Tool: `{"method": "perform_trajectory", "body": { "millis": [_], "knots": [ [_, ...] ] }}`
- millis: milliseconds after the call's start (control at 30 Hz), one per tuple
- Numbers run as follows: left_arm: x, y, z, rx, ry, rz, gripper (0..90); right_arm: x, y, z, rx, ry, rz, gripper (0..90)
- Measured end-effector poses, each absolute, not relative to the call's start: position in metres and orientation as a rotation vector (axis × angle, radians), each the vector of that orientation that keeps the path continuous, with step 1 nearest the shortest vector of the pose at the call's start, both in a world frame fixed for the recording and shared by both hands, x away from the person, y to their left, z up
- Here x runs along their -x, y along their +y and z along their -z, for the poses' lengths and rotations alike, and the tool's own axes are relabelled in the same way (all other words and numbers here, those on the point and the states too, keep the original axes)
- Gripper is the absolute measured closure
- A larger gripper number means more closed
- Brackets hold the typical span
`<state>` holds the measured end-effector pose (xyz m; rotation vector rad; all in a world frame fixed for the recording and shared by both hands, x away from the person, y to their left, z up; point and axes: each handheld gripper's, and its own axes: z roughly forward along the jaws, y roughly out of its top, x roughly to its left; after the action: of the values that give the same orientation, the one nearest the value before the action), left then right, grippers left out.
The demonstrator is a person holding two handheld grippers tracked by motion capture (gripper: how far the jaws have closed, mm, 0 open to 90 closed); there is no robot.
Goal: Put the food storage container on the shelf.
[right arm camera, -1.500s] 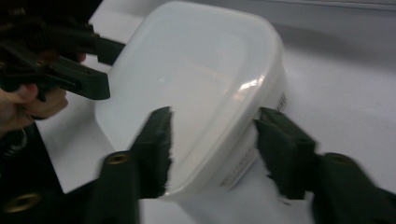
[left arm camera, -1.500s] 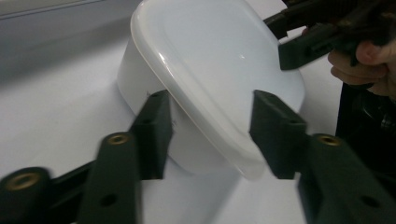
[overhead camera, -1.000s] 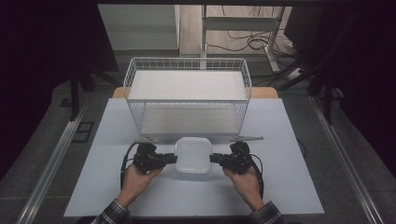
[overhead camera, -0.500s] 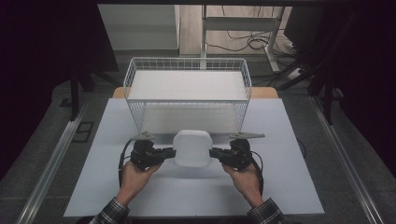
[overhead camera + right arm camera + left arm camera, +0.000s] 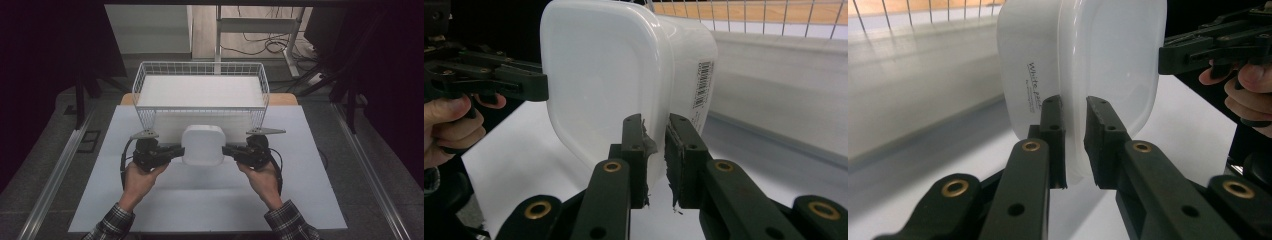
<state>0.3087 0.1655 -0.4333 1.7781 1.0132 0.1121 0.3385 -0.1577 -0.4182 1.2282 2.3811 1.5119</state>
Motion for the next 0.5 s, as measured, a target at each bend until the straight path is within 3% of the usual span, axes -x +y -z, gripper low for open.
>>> {"method": "perform_trajectory", "body": {
  "millis": [500],
  "knots": [
    [-0.322, 0.174, 0.394, -1.743, 0.987, -0.141, 80.3, -0.354, -0.151, 0.379, -1.193, 2.346, -1.545, 78.3]
  ]
}}
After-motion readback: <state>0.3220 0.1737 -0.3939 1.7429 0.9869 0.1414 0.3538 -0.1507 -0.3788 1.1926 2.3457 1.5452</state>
